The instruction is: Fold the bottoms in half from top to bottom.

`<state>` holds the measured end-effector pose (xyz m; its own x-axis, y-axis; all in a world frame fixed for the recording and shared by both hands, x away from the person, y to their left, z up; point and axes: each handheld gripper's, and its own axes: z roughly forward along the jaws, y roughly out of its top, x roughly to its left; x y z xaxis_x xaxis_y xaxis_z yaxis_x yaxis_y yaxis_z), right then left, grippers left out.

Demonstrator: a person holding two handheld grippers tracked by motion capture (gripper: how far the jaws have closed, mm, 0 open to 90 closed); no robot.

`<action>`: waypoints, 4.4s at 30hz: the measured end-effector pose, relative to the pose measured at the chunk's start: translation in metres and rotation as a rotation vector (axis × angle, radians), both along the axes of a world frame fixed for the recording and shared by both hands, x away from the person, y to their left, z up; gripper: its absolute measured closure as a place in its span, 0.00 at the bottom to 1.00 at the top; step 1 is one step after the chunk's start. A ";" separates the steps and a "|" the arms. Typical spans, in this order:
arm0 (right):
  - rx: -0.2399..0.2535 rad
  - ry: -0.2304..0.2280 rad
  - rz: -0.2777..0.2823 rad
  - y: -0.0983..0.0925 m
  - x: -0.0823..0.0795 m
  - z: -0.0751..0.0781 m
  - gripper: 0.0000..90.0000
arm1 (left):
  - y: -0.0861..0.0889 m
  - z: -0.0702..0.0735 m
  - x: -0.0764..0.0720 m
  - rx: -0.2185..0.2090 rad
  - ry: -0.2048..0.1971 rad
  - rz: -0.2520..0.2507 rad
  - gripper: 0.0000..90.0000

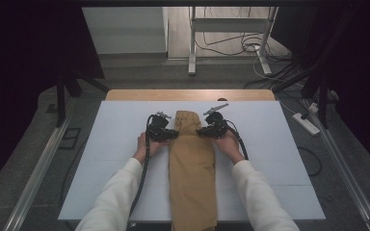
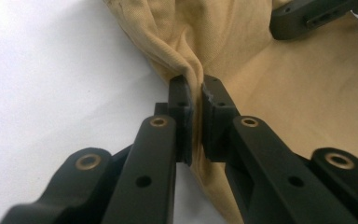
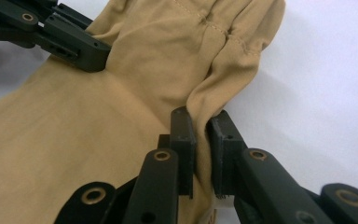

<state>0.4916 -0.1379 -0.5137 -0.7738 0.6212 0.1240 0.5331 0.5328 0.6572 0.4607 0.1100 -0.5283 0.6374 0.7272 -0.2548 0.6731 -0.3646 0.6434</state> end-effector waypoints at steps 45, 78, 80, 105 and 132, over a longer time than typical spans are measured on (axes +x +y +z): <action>0.033 -0.246 0.007 -0.009 0.004 0.069 0.91 | -0.001 0.074 0.012 0.027 -0.214 -0.027 0.93; 0.064 -0.200 0.037 -0.014 -0.015 0.053 0.92 | 0.004 0.057 -0.009 -0.001 -0.193 -0.051 0.92; 0.063 -0.200 0.042 -0.014 -0.016 0.054 0.92 | 0.005 0.057 -0.011 -0.003 -0.189 -0.051 0.92; 0.075 -0.192 0.102 -0.016 -0.051 0.052 0.93 | 0.010 0.053 -0.047 -0.018 -0.198 -0.103 0.92; 0.084 -0.172 0.128 -0.021 -0.076 0.041 0.92 | 0.010 0.038 -0.073 -0.041 -0.185 -0.128 0.92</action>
<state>0.4158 -0.1593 -0.4732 -0.8597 0.5099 0.0308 0.3413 0.5285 0.7773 0.3874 0.1202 -0.4902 0.7626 0.6287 -0.1521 0.4918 -0.4108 0.7677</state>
